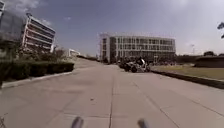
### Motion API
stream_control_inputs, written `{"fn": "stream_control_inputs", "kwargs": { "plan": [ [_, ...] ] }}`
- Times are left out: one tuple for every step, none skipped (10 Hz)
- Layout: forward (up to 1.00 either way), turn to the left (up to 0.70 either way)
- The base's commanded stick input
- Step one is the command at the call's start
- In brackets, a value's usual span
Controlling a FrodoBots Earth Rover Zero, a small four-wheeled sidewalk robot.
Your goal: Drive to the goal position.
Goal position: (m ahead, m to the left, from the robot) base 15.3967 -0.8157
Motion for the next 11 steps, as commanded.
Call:
{"fn": "stream_control_inputs", "kwargs": {
  "plan": [
    [1.00,-0.01],
    [1.00,-0.01],
    [1.00,-0.01],
    [1.00,-0.01],
    [1.00,-0.01],
    [1.00,-0.01],
    [1.00,-0.01],
    [1.00,0.01],
    [1.00,0.02],
    [1.00,0.02],
    [1.00,0.02]
  ]
}}
